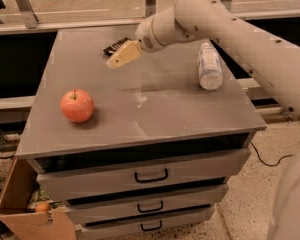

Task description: Pick rxbar chocolate

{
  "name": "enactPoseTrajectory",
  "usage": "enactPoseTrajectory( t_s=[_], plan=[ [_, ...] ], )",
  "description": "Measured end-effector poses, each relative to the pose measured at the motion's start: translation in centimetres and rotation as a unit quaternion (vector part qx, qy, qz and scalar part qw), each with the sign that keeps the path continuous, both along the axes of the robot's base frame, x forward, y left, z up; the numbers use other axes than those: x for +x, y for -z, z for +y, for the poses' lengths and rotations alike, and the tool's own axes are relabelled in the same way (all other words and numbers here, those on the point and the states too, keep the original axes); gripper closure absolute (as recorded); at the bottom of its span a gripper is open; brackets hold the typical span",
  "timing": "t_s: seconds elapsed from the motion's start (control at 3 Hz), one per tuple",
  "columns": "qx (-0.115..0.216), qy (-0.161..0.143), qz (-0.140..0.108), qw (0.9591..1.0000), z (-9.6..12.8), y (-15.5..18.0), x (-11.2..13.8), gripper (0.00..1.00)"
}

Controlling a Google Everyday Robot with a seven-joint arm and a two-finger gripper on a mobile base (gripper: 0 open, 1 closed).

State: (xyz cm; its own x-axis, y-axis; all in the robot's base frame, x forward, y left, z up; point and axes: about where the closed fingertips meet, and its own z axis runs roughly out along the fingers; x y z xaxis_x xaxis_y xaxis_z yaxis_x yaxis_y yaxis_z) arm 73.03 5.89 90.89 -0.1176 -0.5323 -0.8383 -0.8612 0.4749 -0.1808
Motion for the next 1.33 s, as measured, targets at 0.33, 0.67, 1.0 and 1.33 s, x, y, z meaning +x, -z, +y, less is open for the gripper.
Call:
enactPoseTrajectory(
  t_s=[0.33, 0.67, 1.0, 1.33],
  plan=[
    [0.023, 0.020, -0.008, 0.9995, 2.1, 1.3, 4.1, 0.00],
    [0.037, 0.043, -0.019, 0.9982, 3.4, 2.6, 8.3, 0.00],
    [0.043, 0.061, -0.018, 0.9970, 3.8, 4.0, 11.2, 0.00],
    [0.041, 0.083, -0.010, 0.9957, 3.9, 5.9, 13.5, 0.00]
  ],
)
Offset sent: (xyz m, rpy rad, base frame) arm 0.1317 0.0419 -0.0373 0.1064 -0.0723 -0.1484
